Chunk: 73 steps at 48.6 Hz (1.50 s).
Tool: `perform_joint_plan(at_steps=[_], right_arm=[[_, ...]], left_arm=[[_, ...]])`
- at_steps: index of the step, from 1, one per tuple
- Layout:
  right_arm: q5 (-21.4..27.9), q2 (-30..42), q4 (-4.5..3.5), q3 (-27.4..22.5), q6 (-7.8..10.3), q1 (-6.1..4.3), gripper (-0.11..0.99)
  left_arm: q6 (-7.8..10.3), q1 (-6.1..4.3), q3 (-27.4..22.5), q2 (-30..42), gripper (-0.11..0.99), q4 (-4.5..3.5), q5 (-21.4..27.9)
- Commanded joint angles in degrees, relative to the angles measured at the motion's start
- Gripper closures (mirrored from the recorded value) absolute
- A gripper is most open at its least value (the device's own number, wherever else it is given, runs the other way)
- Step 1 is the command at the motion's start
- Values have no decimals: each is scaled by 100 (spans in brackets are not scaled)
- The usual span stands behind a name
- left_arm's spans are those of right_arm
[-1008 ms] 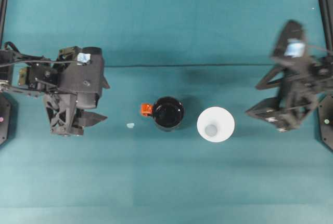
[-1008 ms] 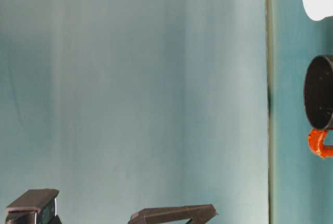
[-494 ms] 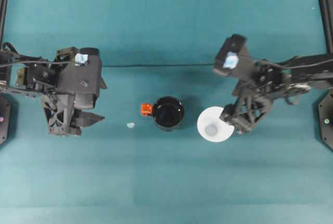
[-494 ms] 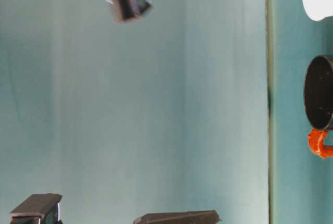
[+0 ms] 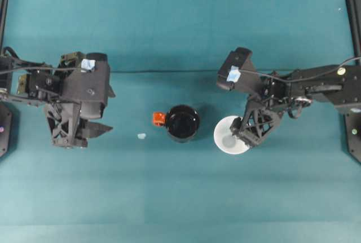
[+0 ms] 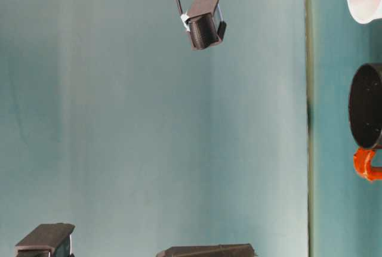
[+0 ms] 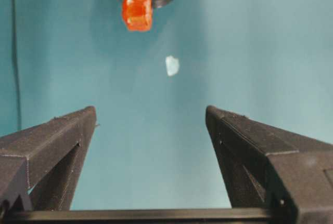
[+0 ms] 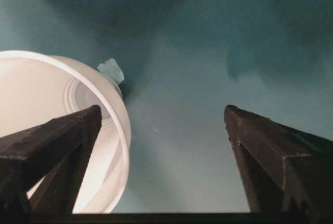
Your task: Put the paper cup into the moved red handle cup holder.
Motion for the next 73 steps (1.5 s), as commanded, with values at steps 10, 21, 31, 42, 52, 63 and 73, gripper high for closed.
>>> perform_joint_plan(at_steps=[10, 21, 31, 42, 52, 63, 73], right_arm=[[-18, 0, 26, -79, 70, -9, 19], [-18, 9, 167, -132, 53, 44, 78], [97, -18, 422, -316, 44, 176, 98], [853, -264, 457, -615, 9, 158, 99], [1652, -861, 378, -1283, 0, -97, 99], [1828, -861, 237, -1942, -35, -352, 99], [1863, -246, 193, -2514, -431, -360, 99]], left_arm=[[-9, -18, -70, -79, -5, 9, -44], [-9, -9, -70, -79, -5, 9, -44], [9, -18, -70, -88, -5, 9, -44], [-9, -18, -70, -79, -5, 9, -44], [-9, -18, -79, -79, -5, 9, -44], [0, -18, -70, -79, -5, 18, -44], [0, -9, -70, -88, -5, 9, -44]])
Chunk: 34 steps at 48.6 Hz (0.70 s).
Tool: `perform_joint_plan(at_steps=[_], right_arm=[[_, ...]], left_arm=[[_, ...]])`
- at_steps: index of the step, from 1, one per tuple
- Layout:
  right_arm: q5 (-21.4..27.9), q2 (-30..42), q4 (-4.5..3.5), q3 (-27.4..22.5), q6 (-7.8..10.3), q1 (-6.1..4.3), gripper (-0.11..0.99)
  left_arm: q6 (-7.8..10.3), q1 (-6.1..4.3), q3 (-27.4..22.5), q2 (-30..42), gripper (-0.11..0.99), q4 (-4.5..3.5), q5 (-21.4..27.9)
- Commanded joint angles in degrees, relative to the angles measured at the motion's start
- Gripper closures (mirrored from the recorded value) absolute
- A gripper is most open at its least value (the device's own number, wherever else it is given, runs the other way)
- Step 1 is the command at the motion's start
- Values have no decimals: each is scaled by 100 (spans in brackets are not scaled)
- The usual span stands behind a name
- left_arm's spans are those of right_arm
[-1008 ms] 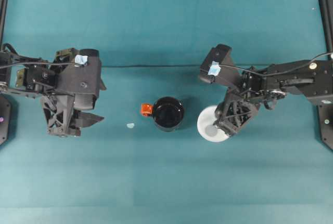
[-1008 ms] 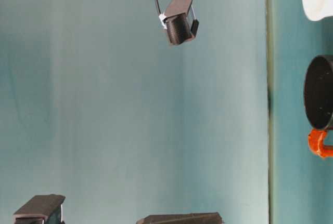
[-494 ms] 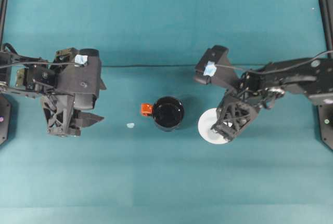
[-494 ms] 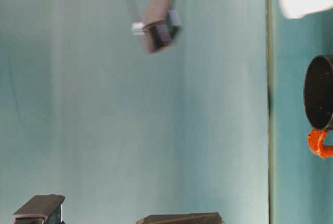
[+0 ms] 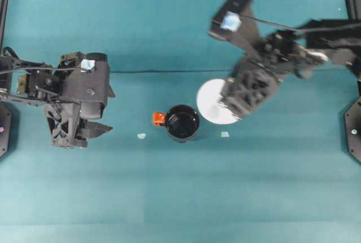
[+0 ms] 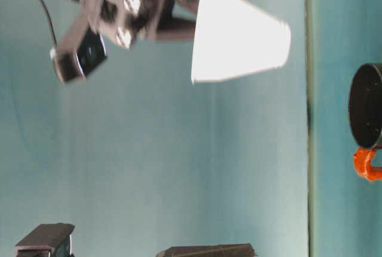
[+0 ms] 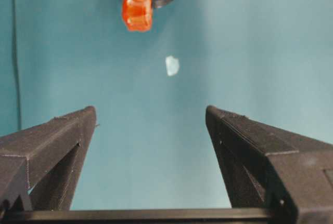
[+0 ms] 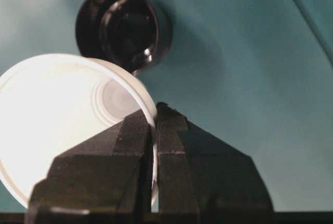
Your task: Put the paper cup into the moved red handle cup holder.
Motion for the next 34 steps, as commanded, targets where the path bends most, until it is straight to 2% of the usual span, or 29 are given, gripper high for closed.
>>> perform_joint_plan(at_steps=[1, 10, 16, 21, 24, 27, 29, 34], right_arm=[[26, 246, -9, -396, -185, 35, 99], [62, 888, -9, -817, -475, 149, 99], [26, 1169, -18, -879, -545, 220, 99], [-26, 1336, -35, -861, -562, 237, 99], [-97, 1424, -88, -826, -562, 246, 99], [-255, 1521, -185, -765, -554, 255, 99], [-378, 1556, -220, -729, -554, 255, 99], [-545, 1670, -255, -686, -554, 255, 99]], left_arm=[[0, -9, -62, -79, -5, 9, -44], [-9, -9, -62, -79, -5, 9, -44], [-9, -9, -62, -79, -5, 9, -44], [-9, -9, -62, -79, -5, 18, -44], [-9, -9, -53, -70, -5, 9, -44], [-9, -9, -53, -79, -5, 9, -44], [-9, -9, -62, -79, -5, 9, -44], [-9, -9, -62, -79, -5, 9, -44]])
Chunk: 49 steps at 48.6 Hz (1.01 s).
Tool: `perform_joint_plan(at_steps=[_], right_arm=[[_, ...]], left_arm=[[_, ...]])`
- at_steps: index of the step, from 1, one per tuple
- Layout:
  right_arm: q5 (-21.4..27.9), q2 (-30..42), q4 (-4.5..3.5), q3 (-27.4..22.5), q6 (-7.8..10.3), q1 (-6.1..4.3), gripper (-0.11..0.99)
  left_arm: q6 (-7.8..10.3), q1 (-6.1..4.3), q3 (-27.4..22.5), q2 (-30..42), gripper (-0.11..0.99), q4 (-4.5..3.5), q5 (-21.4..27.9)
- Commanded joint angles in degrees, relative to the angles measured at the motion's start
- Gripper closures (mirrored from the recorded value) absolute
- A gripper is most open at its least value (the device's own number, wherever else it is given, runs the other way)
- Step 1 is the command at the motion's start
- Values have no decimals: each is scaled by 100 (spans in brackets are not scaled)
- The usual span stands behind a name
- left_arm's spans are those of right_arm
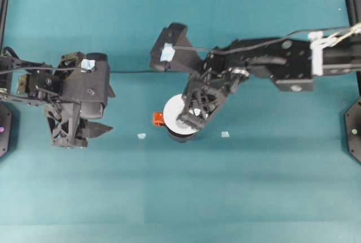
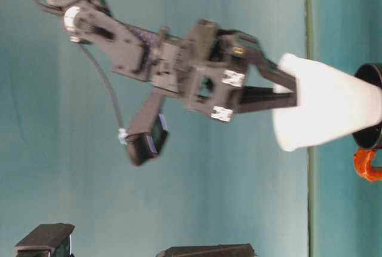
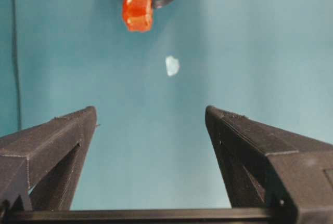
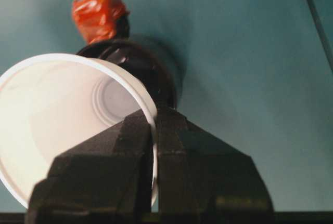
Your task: Put the paper cup into the moved red handle cup holder.
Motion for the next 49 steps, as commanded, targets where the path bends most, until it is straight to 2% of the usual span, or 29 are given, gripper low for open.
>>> perform_joint_plan(at_steps=[1, 18, 25, 49], right_arm=[[-141, 44, -35, -9, -62, 26, 99], [-255, 237, -44, 79, -70, 97, 99], [-246, 246, -123, 79, -62, 105, 99], [-308, 255, -105, 53, -62, 167, 95]], left_arm=[[-9, -9, -70, -79, -5, 18, -35], [-9, 0, -62, -79, -5, 9, -35], [-9, -9, -88, -62, -5, 18, -35], [-18, 9, -105, -62, -5, 18, -35]])
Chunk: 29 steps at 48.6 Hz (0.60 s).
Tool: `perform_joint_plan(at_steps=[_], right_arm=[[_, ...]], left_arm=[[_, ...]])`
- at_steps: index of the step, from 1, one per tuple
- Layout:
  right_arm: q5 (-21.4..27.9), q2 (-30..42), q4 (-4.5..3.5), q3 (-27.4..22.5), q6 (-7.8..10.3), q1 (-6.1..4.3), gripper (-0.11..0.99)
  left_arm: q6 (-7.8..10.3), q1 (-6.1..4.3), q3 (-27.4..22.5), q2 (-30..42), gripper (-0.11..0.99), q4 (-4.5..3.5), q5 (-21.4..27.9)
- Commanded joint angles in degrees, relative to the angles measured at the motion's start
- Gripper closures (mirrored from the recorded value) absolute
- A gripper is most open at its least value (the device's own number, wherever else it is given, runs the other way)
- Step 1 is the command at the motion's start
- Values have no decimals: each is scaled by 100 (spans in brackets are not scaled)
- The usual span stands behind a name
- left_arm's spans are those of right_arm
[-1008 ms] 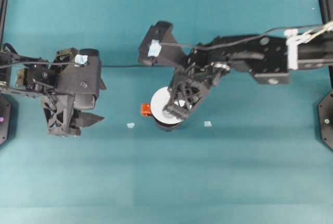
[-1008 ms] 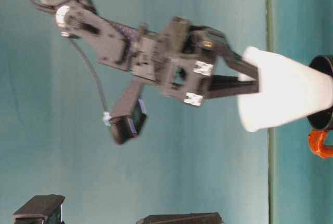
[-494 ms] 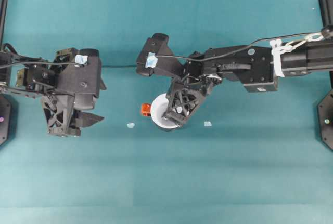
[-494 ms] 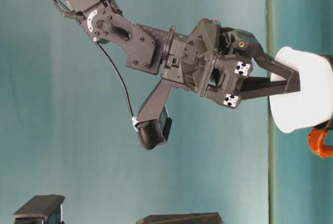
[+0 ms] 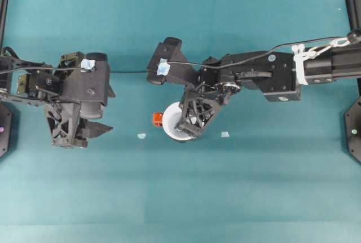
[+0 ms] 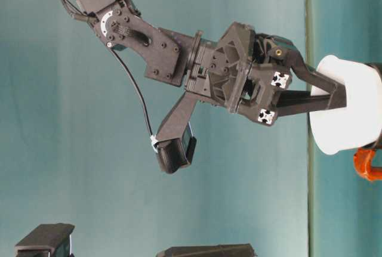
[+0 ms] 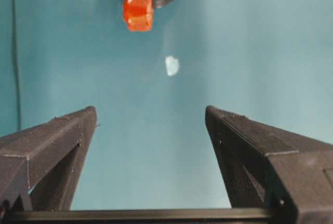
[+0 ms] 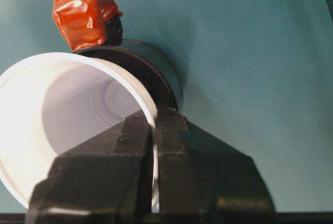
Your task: Put the paper cup into the moved red handle cup holder.
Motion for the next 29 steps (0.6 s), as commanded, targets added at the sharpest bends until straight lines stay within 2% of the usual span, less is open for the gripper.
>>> perform_joint_plan(at_steps=[1, 6, 10, 22, 23, 29], right_arm=[[-9, -44, 0, -70, -62, 62, 94], [-9, -35, 0, -97, -62, 123, 85], [26, -44, 0, -158, -62, 149, 71], [44, -62, -9, -290, -53, 229, 1], [35, -53, 0, -290, -53, 229, 0], [62, -62, 0, -343, -53, 237, 5]], left_arm=[[-9, 9, -97, -62, -5, 9, -35], [-9, 9, -97, -62, -5, 18, -35], [-9, 18, -97, -79, -5, 18, -35], [-9, 18, -97, -88, 1, 18, -35], [-9, 9, -88, -88, 1, 18, -35], [-18, 0, -79, -97, 3, 9, -35]])
